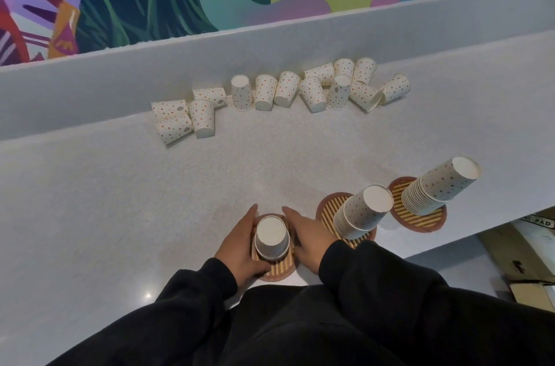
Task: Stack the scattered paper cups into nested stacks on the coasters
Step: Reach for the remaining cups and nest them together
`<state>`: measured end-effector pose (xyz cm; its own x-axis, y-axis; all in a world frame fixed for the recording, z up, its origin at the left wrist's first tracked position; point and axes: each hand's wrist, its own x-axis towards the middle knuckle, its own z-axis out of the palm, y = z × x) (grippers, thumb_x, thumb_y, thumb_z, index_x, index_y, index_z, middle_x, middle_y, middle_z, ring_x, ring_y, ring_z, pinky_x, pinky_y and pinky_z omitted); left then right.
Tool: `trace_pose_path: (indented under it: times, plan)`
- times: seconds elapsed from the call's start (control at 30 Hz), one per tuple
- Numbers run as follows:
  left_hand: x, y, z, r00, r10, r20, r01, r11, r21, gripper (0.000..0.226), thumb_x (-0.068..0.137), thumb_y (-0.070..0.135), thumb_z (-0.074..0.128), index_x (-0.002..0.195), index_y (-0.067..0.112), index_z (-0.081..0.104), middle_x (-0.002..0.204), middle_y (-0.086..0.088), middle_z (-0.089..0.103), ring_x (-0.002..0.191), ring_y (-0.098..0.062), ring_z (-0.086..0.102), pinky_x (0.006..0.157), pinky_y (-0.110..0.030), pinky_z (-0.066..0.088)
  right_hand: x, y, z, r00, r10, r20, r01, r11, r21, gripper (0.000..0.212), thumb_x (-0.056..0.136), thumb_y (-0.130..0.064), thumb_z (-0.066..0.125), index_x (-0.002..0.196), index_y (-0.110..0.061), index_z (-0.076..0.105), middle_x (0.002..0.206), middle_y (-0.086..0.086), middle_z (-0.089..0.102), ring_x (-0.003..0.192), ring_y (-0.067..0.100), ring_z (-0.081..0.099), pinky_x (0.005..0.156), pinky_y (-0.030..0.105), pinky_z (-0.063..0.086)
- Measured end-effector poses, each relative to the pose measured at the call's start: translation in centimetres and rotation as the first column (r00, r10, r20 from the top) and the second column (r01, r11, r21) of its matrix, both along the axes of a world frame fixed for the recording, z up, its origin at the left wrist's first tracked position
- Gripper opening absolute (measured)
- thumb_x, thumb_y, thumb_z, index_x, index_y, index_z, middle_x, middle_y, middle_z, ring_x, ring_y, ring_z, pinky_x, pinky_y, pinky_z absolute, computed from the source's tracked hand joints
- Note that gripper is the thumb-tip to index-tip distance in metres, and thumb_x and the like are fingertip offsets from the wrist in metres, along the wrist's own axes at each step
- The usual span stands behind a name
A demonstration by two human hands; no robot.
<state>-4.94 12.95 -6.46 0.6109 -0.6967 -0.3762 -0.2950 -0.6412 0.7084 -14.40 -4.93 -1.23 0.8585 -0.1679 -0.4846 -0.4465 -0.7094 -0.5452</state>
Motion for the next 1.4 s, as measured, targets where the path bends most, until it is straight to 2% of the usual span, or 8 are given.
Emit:
trace_pose_path:
  times: [0.1,0.2,0.37,0.53,0.73,0.93,1.3,1.4]
  plan:
    - [2.9,1.1,1.4,0.999,-0.03,0.02,0.029,0.999,0.032,0.082,0.075,0.018,0.087,0.138,0.04,0.038,0.109,0.017,0.052,0.087,0.004,0.052,0.073,-0.005,0.043,1.2,-1.0,5.2,0.997,-0.015,0.08,0.016,1.0,-0.007,0.071,0.101,-0.011,0.056,0.161,-0.025,0.02,0.153,0.003,0.05,0.138,0.018,0.05,0.116,0.035,0.042]
    - [7.5,2.6,4.1,0.988,0.095,0.118,-0.094,0.996,-0.007,0.079,0.081,0.004,0.076,0.146,0.034,0.043,0.123,0.009,0.062,0.102,-0.003,0.06,0.078,-0.012,0.048,3.5,-2.3,12.4,0.974,0.024,0.224,-0.034,0.999,0.041,0.058,0.1,-0.006,0.054,0.152,-0.025,0.042,0.14,-0.001,0.061,0.125,0.011,0.059,0.11,0.029,0.046]
    - [16.6,3.6,8.4,0.915,0.279,0.293,-0.268,0.96,-0.079,0.05,0.084,0.016,0.081,0.129,0.025,0.062,0.106,0.005,0.069,0.097,-0.014,0.064,0.09,-0.03,0.052,10.1,-4.0,20.1,0.933,0.25,0.259,-0.239,0.968,-0.071,0.04,0.1,-0.016,0.06,0.137,-0.03,0.057,0.128,-0.007,0.066,0.112,0.011,0.065,0.1,0.029,0.052]
    - [24.3,4.1,8.3,0.833,0.303,0.463,-0.323,0.946,-0.038,0.048,0.085,0.015,0.078,0.131,0.019,0.063,0.126,-0.002,0.066,0.11,-0.021,0.062,0.099,-0.033,0.048,20.0,-5.4,16.0,0.897,0.414,0.153,-0.345,0.875,-0.34,0.043,0.095,-0.019,0.065,0.137,-0.026,0.057,0.135,-0.001,0.062,0.115,0.02,0.061,0.091,0.024,0.044]
    - [29.5,3.2,5.3,0.838,0.172,0.517,-0.31,0.931,0.193,0.066,0.089,0.021,0.071,0.149,0.018,0.046,0.152,-0.007,0.047,0.135,-0.03,0.046,0.112,-0.042,0.04,30.1,-3.0,7.4,0.823,0.565,0.062,-0.462,0.728,-0.506,0.068,0.092,-0.006,0.064,0.153,-0.026,0.04,0.16,0.005,0.04,0.138,0.03,0.048,0.112,0.042,0.043]
    - [28.8,3.4,2.3,0.83,0.157,0.534,-0.345,0.898,0.273,0.069,0.083,0.035,0.068,0.147,0.027,0.043,0.142,-0.002,0.054,0.126,-0.026,0.051,0.102,-0.041,0.049,34.0,-0.1,2.0,0.753,0.652,-0.088,-0.574,0.586,-0.572,0.08,0.092,-0.004,0.064,0.159,-0.025,0.027,0.17,0.005,0.01,0.149,0.038,0.029,0.113,0.049,0.037]
    - [26.2,5.4,0.7,0.873,0.477,0.103,-0.479,0.878,-0.009,0.072,0.065,0.043,0.082,0.132,0.036,0.057,0.118,0.007,0.062,0.105,-0.019,0.062,0.086,-0.029,0.048,34.3,-2.0,-0.7,0.677,0.735,0.039,-0.497,0.496,-0.712,0.049,0.091,-0.014,0.068,0.137,-0.02,0.053,0.132,0.014,0.045,0.106,0.034,0.055,0.073,0.038,0.043]
    - [25.2,5.3,0.8,0.809,0.587,0.009,-0.579,0.8,-0.158,0.059,0.076,0.034,0.087,0.129,0.033,0.061,0.115,0.007,0.063,0.101,-0.016,0.062,0.08,-0.025,0.048,33.8,-2.8,-0.4,0.74,0.647,0.185,-0.421,0.66,-0.622,0.048,0.091,-0.022,0.066,0.138,-0.023,0.054,0.128,0.008,0.048,0.107,0.029,0.055,0.076,0.034,0.044]
